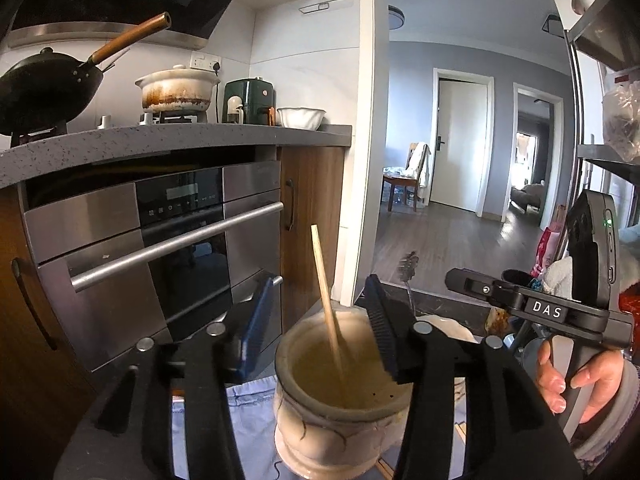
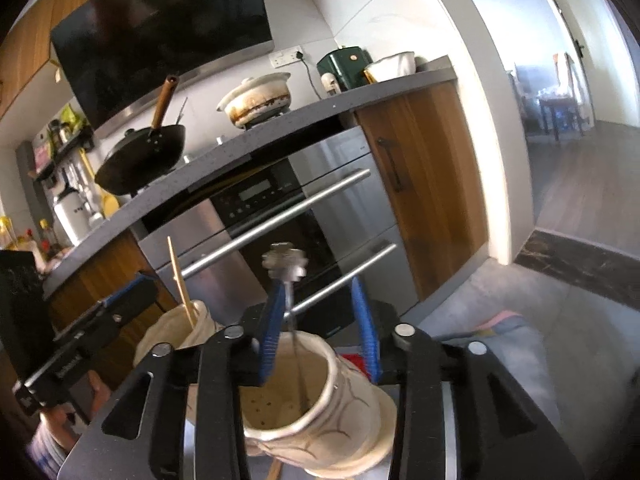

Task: Organize utensils
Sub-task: 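Drop the chopstick and spoon into the holder cups, opening both grippers, then grasp another chopstick with the left gripper while the right gripper grasps a gold fork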

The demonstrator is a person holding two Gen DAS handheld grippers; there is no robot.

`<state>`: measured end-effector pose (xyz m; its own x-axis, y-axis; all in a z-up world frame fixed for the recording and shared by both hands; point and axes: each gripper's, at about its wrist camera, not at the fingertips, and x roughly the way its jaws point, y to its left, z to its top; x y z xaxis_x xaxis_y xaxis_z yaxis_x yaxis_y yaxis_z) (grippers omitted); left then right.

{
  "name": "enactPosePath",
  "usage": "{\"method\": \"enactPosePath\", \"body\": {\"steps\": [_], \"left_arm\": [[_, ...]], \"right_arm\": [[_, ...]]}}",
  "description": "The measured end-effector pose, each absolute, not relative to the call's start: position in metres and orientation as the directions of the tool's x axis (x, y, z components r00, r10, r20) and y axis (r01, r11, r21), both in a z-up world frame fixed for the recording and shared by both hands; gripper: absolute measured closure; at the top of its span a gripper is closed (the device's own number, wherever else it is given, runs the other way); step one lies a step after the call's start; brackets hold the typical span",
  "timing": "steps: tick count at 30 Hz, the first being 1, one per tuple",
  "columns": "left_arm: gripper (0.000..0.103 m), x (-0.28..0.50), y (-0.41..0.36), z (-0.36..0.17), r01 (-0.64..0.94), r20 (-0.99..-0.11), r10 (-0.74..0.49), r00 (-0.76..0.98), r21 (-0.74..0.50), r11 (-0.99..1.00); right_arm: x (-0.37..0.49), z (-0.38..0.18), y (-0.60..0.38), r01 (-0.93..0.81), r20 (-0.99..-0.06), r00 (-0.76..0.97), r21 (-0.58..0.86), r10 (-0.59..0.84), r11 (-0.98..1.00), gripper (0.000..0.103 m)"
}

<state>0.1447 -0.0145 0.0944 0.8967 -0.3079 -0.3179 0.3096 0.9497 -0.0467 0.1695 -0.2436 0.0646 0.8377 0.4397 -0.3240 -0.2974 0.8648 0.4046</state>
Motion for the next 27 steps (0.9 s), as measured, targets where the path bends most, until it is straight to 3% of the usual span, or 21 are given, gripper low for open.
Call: {"method": "enactPosePath", "body": {"steps": [5,7,14,17,21,27], "left_arm": [[0.015,0.12,-0.013,0.103,0.293,-0.296,-0.287,0.911,-0.028,0.956],[0.005,0.108,-0.011,0.106,0.277,-0.282,-0.274,0.919,-0.03,0.96],[0.005,0.075,-0.006,0.11,0.262,-0.288,-0.263,0.921,-0.044,0.964],[0.005,0.063,-0.008,0.106,0.261,-0.301,-0.259,0.918,-0.036,0.965],[0.005,0.053,-0.014,0.096,0.248,-0.329,-0.24,0.914,-0.016,0.969],[0.005,0.034,-0.023,0.073,0.256,-0.357,-0.237,0.904,0.008,0.967]], "right_arm": [[0.147,0.071,-0.249,-0.259,-0.34,0.86,0.353,0.381,0.899,0.037],[0.136,0.074,-0.252,-0.253,-0.335,0.867,0.338,0.367,0.907,0.029],[0.094,0.087,-0.258,-0.195,-0.324,0.909,0.218,0.26,0.956,0.006],[0.074,0.089,-0.256,-0.14,-0.314,0.934,0.111,0.168,0.984,0.005],[0.059,0.084,-0.259,-0.097,-0.366,0.925,0.042,0.106,0.994,0.005],[0.038,0.067,-0.282,-0.065,-0.392,0.916,0.07,0.087,0.995,0.005]]}}
